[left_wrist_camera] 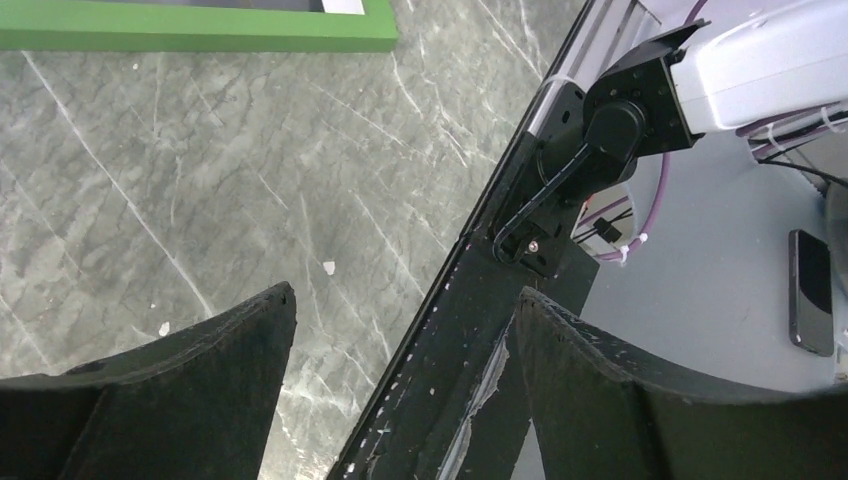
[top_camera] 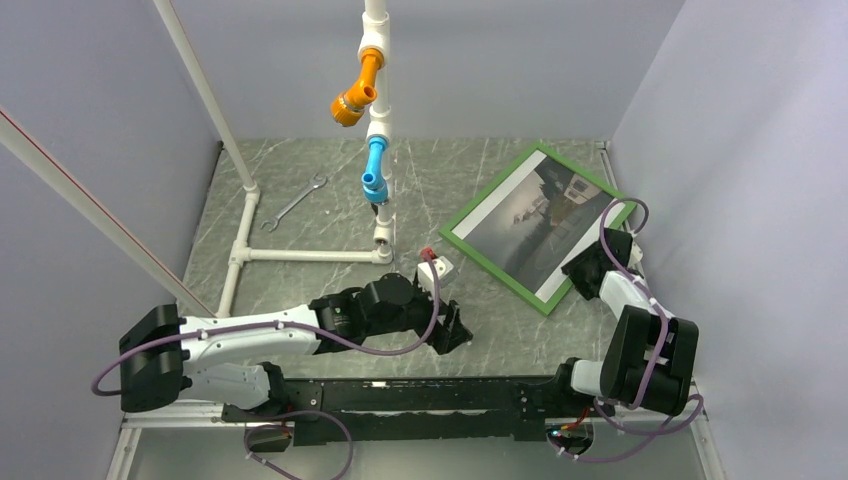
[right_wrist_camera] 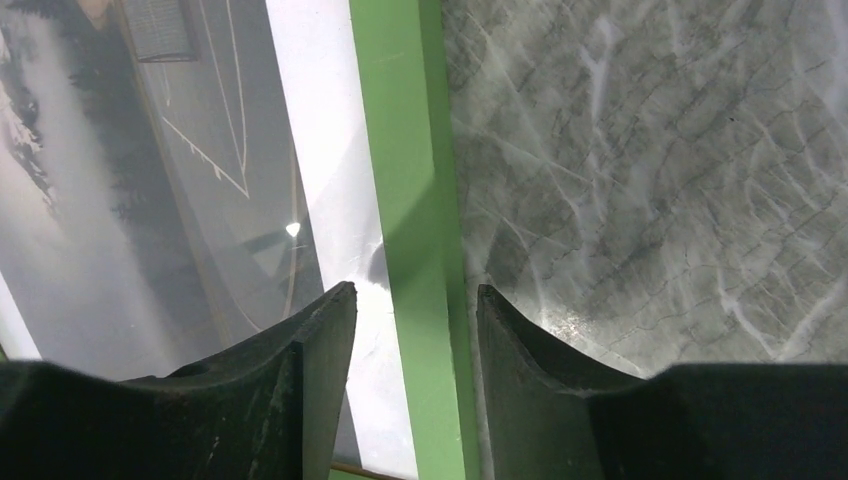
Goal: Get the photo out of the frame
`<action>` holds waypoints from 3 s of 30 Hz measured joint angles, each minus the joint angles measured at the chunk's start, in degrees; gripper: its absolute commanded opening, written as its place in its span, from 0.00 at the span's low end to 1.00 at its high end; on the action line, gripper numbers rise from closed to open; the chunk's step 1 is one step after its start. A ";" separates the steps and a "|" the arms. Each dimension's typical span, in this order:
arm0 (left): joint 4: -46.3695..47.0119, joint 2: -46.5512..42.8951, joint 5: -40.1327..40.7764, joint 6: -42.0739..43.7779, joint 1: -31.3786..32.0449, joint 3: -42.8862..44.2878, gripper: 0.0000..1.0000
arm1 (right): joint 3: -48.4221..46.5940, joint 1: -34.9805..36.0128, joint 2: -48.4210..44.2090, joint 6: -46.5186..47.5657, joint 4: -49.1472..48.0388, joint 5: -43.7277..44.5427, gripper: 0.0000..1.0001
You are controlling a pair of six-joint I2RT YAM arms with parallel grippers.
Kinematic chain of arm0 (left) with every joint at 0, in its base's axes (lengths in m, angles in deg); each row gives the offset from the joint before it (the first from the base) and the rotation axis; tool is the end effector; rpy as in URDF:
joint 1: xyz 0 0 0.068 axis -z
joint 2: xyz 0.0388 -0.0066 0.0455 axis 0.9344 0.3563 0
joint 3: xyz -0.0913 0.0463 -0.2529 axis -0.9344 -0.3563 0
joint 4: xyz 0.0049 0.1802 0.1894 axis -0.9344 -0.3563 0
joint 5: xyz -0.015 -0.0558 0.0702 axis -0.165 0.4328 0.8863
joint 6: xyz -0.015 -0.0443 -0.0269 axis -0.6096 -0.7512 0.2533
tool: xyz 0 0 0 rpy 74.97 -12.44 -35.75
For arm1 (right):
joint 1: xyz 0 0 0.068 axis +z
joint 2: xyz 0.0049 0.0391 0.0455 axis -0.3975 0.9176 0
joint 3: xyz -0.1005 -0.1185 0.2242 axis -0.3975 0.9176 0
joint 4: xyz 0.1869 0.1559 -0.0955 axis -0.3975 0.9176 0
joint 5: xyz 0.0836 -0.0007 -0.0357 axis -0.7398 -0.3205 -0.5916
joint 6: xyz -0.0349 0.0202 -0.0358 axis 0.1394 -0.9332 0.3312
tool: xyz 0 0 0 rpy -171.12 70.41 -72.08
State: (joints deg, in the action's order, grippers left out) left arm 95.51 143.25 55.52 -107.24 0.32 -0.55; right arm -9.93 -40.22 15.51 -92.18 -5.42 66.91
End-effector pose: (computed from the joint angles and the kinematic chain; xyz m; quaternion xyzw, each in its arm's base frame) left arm 0.0969 -0.2608 0.2683 0.2972 0.7670 -0.4336 0.3679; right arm 0.2232 -0.0682 0.1605 0.4392 0.8432 0.0472 0.3065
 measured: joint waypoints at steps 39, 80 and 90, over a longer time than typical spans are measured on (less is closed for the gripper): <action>-12.24 20.11 17.68 18.12 4.20 20.04 0.95 | 1.14 0.61 0.52 0.07 0.13 -4.85 0.00; 7.65 48.94 29.53 55.25 10.64 29.44 0.99 | -1.55 4.37 -5.81 -2.32 8.72 -12.48 0.00; 14.78 55.43 34.77 65.29 10.99 33.38 0.98 | -2.97 4.74 -6.67 -2.86 7.43 -15.19 0.00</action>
State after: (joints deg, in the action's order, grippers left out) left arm 110.28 198.68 90.30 -41.96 11.32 32.82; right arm -12.90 -35.48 8.84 -95.05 2.01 51.72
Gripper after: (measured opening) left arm 0.987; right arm 0.007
